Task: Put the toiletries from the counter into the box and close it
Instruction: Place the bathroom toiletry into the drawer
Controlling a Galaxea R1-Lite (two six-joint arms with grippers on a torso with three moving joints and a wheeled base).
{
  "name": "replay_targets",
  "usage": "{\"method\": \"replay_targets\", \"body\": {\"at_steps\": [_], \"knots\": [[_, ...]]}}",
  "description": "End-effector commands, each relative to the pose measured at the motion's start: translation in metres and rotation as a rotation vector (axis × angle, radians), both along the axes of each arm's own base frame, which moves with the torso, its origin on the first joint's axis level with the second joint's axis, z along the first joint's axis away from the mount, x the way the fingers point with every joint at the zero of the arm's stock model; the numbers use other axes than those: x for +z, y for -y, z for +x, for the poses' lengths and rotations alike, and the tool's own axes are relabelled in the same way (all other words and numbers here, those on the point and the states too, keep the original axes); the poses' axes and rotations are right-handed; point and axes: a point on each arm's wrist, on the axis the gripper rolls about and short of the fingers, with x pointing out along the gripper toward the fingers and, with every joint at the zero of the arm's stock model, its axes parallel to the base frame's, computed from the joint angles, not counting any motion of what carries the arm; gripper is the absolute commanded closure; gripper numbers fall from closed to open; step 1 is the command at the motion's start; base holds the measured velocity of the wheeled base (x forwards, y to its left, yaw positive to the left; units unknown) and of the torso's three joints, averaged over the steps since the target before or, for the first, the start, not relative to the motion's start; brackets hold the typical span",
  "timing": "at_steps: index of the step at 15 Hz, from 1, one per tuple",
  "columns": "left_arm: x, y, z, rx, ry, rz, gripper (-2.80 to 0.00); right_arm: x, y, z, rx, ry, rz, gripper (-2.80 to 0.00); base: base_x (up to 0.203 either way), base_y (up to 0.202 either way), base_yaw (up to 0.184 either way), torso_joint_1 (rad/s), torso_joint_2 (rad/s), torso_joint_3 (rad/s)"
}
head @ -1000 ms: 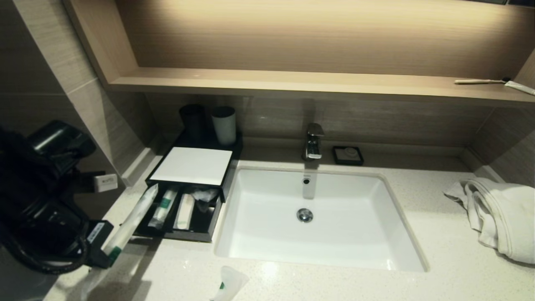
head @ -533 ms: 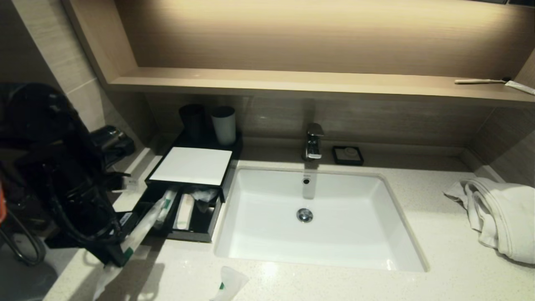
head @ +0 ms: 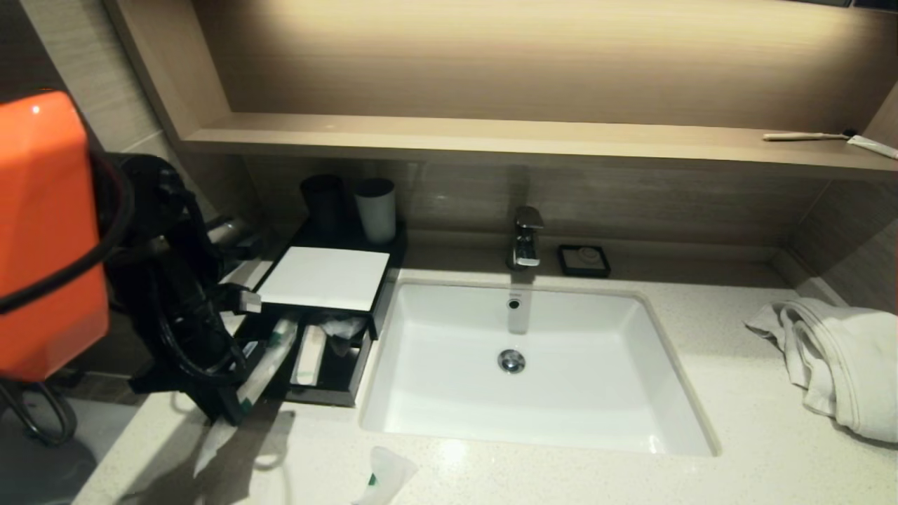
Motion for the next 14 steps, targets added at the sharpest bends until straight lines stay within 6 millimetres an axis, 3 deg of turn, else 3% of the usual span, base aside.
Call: {"method": "replay_targets", "body": {"at_steps": [1, 14], "knots": [[-0.008, 0.002, 0.011, 0.002, -0.022, 0.004, 0.00, 0.000, 0.000, 0.000, 0.000, 0.000, 0.000, 0.00, 0.000, 0.000, 0.000, 0.000, 0.00, 0.000], [-0.020, 0.007, 0.062, -0.004, 0.050, 0.031, 0.00, 0.000, 0.000, 0.000, 0.000, 0.000, 0.000, 0.00, 0.000, 0.000, 0.000, 0.000, 0.00, 0.000]]}}
